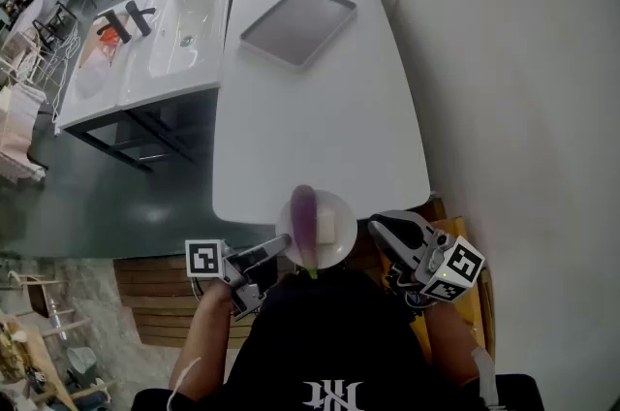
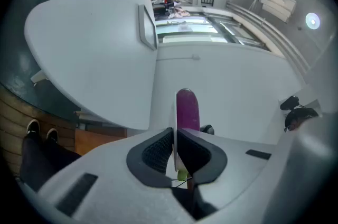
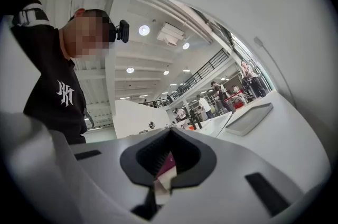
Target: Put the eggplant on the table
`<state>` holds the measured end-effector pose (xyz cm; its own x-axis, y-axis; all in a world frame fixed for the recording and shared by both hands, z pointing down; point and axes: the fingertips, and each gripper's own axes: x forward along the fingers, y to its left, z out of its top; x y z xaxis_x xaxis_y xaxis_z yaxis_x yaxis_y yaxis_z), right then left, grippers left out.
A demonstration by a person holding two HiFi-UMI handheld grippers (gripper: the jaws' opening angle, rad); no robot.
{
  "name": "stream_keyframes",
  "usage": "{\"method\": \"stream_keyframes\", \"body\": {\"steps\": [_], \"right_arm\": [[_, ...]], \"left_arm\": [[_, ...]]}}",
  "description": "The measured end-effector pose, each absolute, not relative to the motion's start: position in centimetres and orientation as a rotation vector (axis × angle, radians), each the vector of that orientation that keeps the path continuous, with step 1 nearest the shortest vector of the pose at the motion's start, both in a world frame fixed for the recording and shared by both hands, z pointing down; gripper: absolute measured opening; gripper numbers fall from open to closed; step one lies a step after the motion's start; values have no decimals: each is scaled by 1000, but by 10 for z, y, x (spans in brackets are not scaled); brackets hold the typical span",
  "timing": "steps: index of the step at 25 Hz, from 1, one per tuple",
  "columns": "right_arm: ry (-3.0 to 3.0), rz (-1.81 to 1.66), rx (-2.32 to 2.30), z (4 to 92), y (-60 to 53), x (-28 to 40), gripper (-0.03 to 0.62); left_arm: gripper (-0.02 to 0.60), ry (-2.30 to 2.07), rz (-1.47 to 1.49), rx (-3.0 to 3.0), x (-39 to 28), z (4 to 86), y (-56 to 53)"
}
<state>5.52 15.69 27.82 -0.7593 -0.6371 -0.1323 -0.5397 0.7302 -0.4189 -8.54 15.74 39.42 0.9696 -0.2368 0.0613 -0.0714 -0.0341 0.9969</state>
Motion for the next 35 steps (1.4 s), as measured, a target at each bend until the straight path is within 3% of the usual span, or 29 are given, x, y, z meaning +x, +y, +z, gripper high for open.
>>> {"method": "stream_keyframes", "body": {"steps": [22, 30, 35], "right_arm": [[2640, -674, -1041, 293, 132, 66, 6], [2617, -824, -1065, 310, 119, 55, 74], [2544, -1114, -1127, 342, 113, 48, 98]], "left_arm": [[20, -219, -160, 1628, -96, 391, 144], [20, -198, -175, 1609, -110, 396, 126], [20, -179, -180, 1607, -117, 394, 118]]}}
